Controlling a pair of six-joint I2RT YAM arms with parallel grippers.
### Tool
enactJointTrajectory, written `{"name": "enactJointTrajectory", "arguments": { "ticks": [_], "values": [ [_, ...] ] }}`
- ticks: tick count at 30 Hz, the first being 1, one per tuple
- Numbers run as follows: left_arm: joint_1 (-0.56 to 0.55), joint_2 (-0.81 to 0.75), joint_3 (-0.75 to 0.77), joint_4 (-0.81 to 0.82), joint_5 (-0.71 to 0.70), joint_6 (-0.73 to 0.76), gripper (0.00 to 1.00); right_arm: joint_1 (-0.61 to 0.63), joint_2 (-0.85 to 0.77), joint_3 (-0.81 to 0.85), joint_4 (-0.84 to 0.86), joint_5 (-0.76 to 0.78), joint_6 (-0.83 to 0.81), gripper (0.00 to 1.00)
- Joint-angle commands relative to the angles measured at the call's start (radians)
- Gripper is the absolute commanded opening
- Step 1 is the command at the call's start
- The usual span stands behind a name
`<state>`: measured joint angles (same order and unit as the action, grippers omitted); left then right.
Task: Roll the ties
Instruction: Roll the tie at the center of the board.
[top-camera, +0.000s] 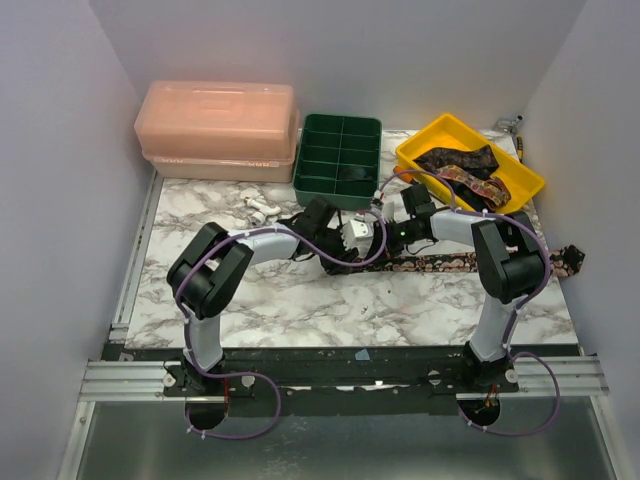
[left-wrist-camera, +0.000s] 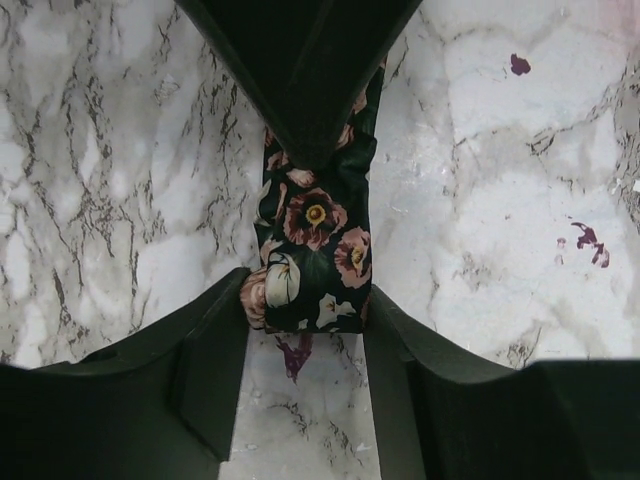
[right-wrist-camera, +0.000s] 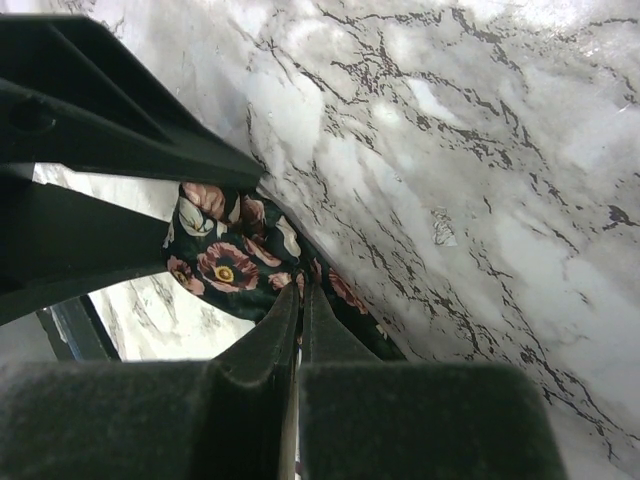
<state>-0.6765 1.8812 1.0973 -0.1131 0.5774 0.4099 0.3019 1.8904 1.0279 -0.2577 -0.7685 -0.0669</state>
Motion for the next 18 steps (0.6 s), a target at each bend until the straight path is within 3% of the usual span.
{"name": "enactJointTrajectory", "arguments": {
  "ticks": [1, 7, 13, 18],
  "values": [
    [-0.02, -0.02, 0.02, 0.093, 0.029, -0.074, 0.42, -0.002, 0.055, -0.023, -0.083, 0.155, -0.075, 0.01],
    [-0.053, 0.001, 0.1, 0.132, 0.046, -0.142, 0.41, -0.002, 0.065, -0.016, -0.083, 0.143, -0.064, 0.01],
    [-0.097, 0.096, 0.184, -0.003, -0.014, -0.123, 0.41, -0.003, 0.054, -0.01, -0.076, 0.104, -0.025, 0.01],
    [-0.11, 0.096, 0.101, 0.0, -0.086, -0.11, 0.41, -0.004, 0.015, -0.034, -0.039, 0.014, 0.008, 0.01]
  ]
}}
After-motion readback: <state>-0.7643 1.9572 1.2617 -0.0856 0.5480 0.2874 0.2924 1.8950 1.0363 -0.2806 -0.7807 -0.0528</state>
